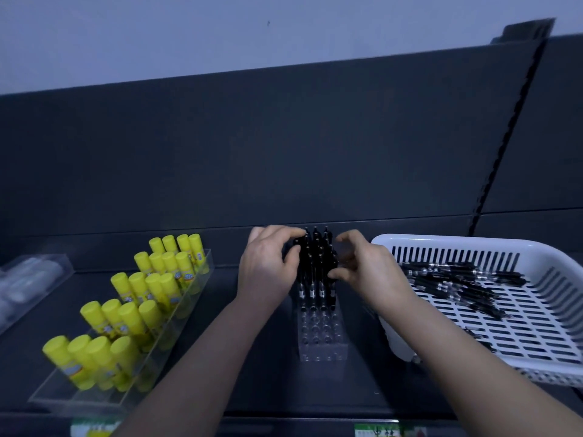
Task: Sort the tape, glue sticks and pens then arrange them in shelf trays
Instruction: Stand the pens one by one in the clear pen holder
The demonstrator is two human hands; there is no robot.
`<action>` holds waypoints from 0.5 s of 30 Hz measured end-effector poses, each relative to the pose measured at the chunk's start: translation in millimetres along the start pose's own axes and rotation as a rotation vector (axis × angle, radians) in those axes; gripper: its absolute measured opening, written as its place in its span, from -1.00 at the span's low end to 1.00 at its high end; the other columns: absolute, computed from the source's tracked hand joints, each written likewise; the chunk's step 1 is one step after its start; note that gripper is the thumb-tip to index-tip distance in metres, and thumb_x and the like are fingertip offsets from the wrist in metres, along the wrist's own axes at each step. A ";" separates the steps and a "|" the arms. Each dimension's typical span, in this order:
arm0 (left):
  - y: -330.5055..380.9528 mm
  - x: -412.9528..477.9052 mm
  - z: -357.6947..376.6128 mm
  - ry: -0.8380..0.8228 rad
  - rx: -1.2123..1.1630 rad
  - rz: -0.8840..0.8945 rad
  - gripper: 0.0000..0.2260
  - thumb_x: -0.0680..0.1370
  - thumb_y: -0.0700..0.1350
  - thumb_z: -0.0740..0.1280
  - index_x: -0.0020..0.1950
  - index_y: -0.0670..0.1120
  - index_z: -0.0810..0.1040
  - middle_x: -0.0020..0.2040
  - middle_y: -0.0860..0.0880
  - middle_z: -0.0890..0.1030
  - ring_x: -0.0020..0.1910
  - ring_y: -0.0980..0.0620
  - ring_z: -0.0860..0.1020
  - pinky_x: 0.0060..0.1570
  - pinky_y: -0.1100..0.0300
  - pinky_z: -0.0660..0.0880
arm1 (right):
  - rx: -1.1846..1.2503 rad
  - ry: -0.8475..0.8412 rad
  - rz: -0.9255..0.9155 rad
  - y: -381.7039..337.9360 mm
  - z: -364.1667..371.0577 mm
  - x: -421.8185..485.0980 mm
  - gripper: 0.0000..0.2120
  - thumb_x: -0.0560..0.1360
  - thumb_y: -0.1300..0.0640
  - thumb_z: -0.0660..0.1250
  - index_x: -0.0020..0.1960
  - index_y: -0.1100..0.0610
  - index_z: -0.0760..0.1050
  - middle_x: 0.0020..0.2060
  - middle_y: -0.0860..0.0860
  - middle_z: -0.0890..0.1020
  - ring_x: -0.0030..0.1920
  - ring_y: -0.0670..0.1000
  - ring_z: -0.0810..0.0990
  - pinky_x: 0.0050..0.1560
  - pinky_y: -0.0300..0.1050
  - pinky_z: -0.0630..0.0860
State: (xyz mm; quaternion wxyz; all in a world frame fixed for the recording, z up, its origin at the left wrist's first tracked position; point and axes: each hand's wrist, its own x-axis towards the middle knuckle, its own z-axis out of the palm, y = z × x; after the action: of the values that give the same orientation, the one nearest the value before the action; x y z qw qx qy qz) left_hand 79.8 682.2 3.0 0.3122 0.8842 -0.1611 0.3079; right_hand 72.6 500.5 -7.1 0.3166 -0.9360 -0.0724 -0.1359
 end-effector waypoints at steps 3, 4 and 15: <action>22.0 5.3 9.7 0.005 -0.041 0.060 -0.80 0.48 -0.22 0.37 0.05 0.01 0.65 -0.03 0.14 0.62 0.01 0.11 0.44 -0.03 0.39 0.32 | -0.043 0.036 -0.009 13.0 -16.0 -6.5 -0.64 0.37 0.05 0.51 0.10 0.02 0.48 -0.08 -0.05 0.67 -0.04 0.01 0.63 0.01 -0.04 0.53; 31.3 7.3 14.6 -0.007 -0.054 0.073 -0.80 0.49 -0.22 0.37 0.05 0.02 0.65 -0.03 0.16 0.61 0.01 0.13 0.44 -0.03 0.40 0.33 | -0.081 0.046 -0.006 19.7 -23.0 -8.7 -0.72 0.39 0.06 0.49 0.05 0.00 0.51 -0.10 -0.07 0.67 -0.04 0.00 0.63 -0.02 -0.05 0.53; 129.8 9.3 110.7 -0.657 -0.056 0.158 -0.84 0.52 -0.15 0.34 0.02 0.07 0.65 -0.04 0.17 0.64 0.03 0.16 0.53 0.07 0.17 0.50 | -0.437 0.078 0.267 125.0 -112.8 -75.2 -0.85 0.49 0.08 0.33 0.02 -0.10 0.57 -0.10 -0.10 0.68 -0.02 -0.01 0.62 -0.13 -0.10 0.54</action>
State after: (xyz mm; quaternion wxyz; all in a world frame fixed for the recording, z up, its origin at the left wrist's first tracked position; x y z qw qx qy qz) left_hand 74.0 511.5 -0.3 0.2429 0.9120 -0.3296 0.0254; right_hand 5.1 329.1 -15.3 0.1248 -0.9775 0.0952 -0.1412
